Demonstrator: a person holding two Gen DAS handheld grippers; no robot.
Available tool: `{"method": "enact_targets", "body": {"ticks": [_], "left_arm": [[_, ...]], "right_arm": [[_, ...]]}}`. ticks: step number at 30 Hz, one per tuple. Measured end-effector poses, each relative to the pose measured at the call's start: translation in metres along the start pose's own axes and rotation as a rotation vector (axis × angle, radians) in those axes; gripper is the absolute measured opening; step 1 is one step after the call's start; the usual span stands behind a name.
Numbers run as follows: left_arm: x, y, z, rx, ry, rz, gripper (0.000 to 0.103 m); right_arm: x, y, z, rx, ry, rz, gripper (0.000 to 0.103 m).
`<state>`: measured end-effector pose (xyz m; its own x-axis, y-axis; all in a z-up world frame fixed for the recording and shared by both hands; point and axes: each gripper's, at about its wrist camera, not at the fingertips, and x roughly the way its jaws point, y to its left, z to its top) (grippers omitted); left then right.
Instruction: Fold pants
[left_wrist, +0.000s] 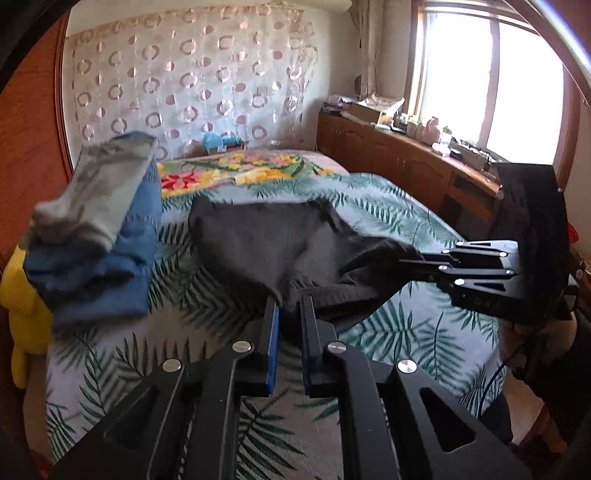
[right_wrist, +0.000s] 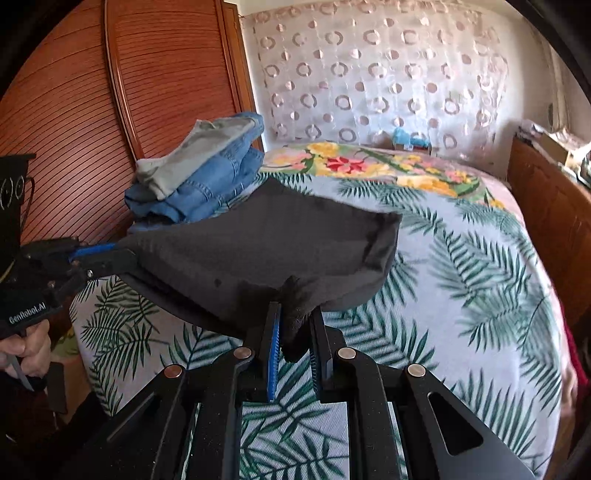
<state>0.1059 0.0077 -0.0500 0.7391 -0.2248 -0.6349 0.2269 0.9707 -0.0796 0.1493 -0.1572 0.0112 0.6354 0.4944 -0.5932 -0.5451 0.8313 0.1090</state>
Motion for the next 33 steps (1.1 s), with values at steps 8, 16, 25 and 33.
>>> {"method": "enact_targets", "body": {"ticks": [8,16,25,33], "left_arm": [[0.018,0.002,-0.023,-0.030,0.057,-0.006,0.011],[0.032,0.011,-0.031,-0.086,0.112,-0.005,0.012],[0.016,0.017,-0.025,-0.153,0.067,-0.026,0.042],[0.027,0.029,-0.017,-0.177,0.054,0.043,0.043]], "right_arm": [[0.010,-0.005,-0.009,0.040,0.044,0.003,0.014],[0.020,-0.008,-0.011,0.083,0.064,-0.003,0.014],[0.015,-0.014,-0.016,0.113,0.039,0.021,0.014],[0.024,-0.011,-0.029,0.102,0.035,0.009,0.014]]}}
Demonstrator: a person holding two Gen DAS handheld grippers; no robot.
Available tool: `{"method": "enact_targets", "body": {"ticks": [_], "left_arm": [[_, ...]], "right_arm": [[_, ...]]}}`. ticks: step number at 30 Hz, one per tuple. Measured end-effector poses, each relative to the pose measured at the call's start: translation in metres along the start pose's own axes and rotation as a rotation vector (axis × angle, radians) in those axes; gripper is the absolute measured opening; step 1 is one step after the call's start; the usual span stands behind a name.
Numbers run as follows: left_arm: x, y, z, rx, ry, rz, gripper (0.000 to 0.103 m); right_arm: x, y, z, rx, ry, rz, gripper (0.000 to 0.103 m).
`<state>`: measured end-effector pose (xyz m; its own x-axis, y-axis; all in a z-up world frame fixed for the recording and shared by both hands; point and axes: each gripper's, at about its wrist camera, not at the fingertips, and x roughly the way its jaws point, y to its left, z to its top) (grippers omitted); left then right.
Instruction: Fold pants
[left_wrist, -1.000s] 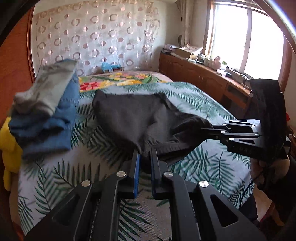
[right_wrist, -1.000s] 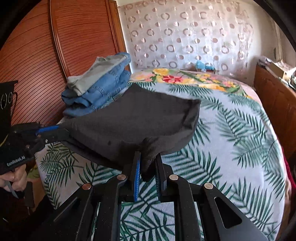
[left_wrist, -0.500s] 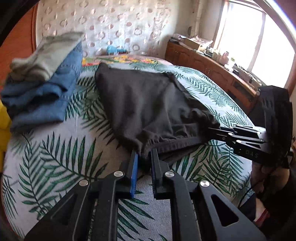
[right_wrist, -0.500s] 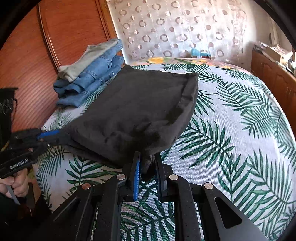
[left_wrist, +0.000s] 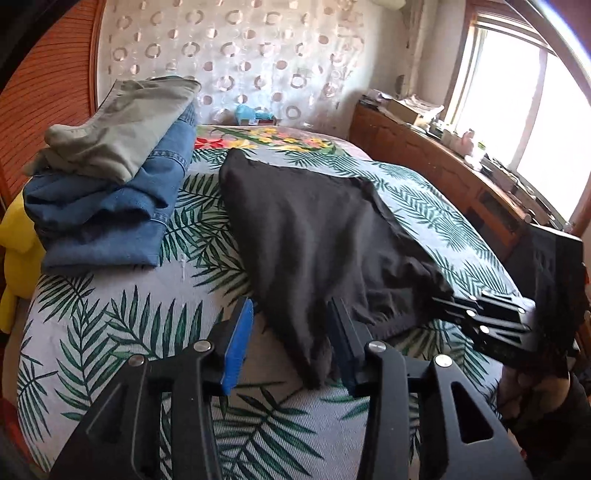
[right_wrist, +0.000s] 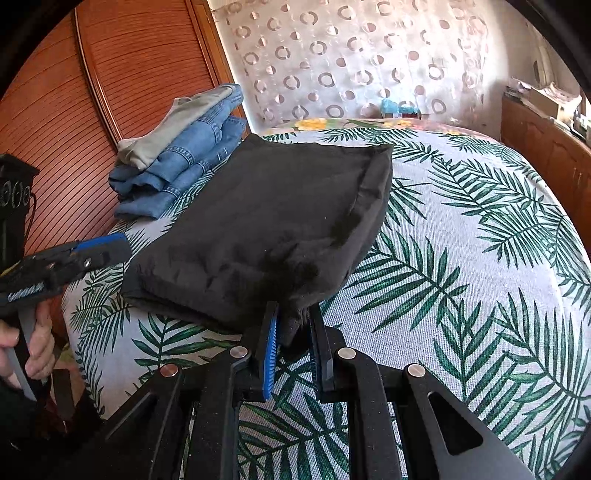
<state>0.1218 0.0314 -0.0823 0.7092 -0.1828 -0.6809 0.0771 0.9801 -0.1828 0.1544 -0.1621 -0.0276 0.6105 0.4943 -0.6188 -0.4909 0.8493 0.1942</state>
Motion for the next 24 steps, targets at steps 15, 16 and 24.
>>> {"method": "enact_targets", "body": {"ticks": [15,16,24], "left_arm": [[0.025,-0.007,-0.022,0.041,0.095,0.035,0.043],[0.025,-0.007,-0.023,0.042,0.093,0.036,0.043],[0.018,-0.014,-0.026,0.062,0.081,-0.015,0.017]], "right_arm": [[-0.001,0.000,0.000,0.003,0.000,0.003,0.014],[-0.001,0.000,0.000,0.003,0.000,0.003,0.014],[-0.001,-0.001,0.000,0.008,-0.002,0.006,0.014]]}}
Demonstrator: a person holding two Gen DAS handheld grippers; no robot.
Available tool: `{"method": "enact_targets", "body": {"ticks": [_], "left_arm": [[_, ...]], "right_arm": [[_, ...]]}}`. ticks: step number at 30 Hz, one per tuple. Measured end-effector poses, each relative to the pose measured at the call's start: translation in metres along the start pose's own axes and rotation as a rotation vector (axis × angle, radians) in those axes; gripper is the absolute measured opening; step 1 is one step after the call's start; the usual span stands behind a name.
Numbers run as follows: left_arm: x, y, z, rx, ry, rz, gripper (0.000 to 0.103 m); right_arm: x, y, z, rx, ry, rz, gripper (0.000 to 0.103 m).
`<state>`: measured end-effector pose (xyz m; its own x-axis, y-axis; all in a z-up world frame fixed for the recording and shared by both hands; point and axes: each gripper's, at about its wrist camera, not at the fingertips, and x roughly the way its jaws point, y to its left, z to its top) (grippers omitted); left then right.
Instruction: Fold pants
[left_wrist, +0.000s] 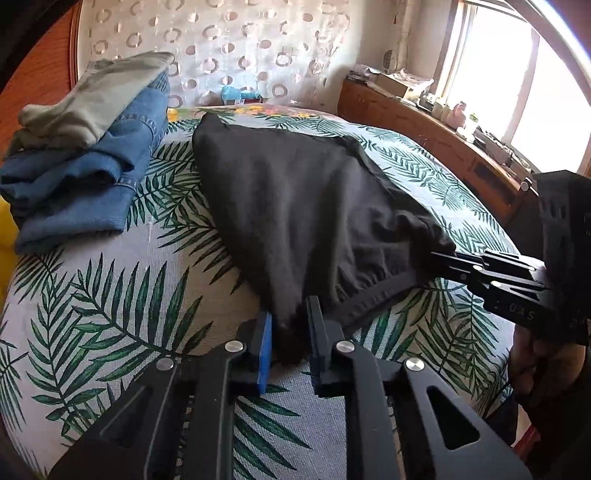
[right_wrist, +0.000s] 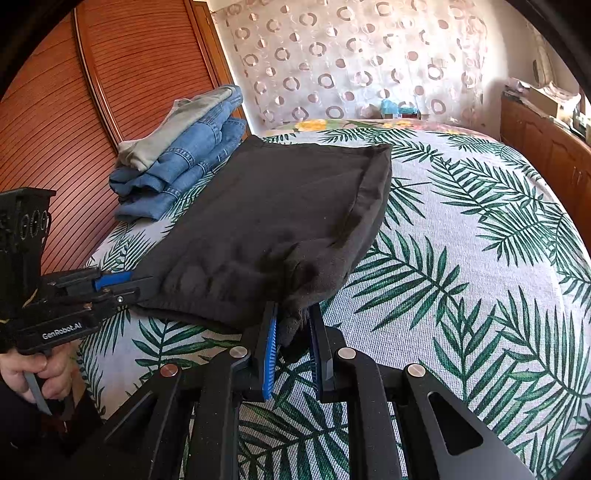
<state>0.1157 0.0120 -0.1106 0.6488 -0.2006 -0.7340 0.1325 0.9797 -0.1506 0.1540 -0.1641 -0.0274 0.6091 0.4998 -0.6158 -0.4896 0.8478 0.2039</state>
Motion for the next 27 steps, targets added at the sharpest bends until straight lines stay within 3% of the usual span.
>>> {"method": "enact_targets", "body": {"ticks": [8,13,27], "left_arm": [[0.002,-0.003,-0.002,0.020,-0.009,0.005,0.017],[-0.003,-0.004,-0.002,0.023,-0.020,-0.022,0.009],[-0.061,-0.008,0.008,0.030,-0.143,-0.073,0.009]], "right_arm": [[0.001,0.000,0.001,0.000,0.004,0.003,0.014],[0.001,0.001,0.001,-0.004,0.002,0.008,0.014],[-0.048,0.013,0.001,-0.025,-0.075,0.058,0.014]]}}
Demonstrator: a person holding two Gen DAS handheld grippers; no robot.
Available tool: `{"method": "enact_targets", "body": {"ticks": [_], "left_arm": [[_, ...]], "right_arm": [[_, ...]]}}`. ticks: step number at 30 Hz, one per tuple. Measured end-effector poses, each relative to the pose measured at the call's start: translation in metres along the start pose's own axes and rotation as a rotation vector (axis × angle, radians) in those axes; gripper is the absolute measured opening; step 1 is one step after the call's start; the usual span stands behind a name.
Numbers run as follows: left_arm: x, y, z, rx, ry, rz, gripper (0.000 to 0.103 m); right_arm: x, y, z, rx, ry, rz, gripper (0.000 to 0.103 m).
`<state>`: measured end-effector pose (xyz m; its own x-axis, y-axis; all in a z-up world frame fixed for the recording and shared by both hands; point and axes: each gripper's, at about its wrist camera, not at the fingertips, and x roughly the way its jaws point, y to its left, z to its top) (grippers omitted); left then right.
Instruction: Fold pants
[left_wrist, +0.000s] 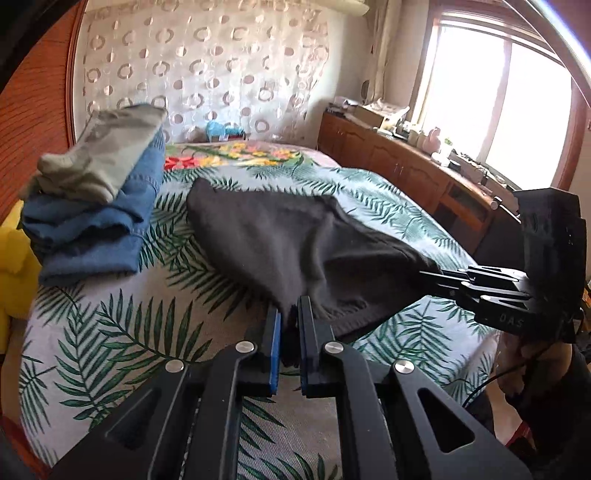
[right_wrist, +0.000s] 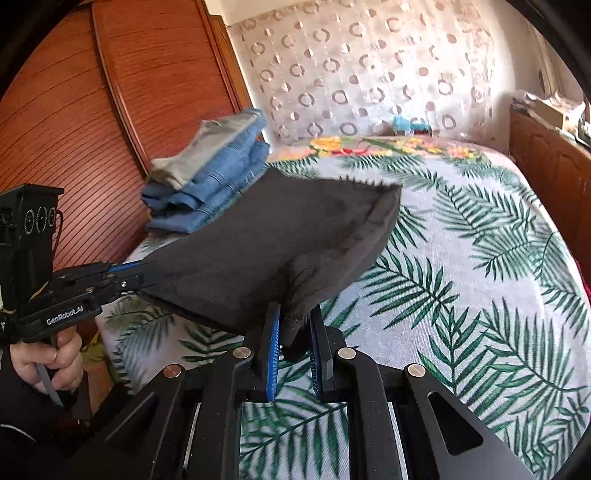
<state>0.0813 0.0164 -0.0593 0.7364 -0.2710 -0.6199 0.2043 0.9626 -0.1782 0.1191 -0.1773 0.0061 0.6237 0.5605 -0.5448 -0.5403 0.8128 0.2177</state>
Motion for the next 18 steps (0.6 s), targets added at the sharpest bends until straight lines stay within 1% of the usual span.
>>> {"method": "enact_targets", "body": {"ticks": [6,18], "left_arm": [[-0.024,-0.004,0.006,0.011,-0.047,-0.019,0.009],[-0.057,-0.019,0.017,0.062,-0.118,-0.037,0.009]], "right_arm": [[-0.027,0.003,-0.003,-0.008,-0.045,0.014,0.014],[-0.067,0.011,-0.010,-0.043,-0.107,0.009,0.014]]}}
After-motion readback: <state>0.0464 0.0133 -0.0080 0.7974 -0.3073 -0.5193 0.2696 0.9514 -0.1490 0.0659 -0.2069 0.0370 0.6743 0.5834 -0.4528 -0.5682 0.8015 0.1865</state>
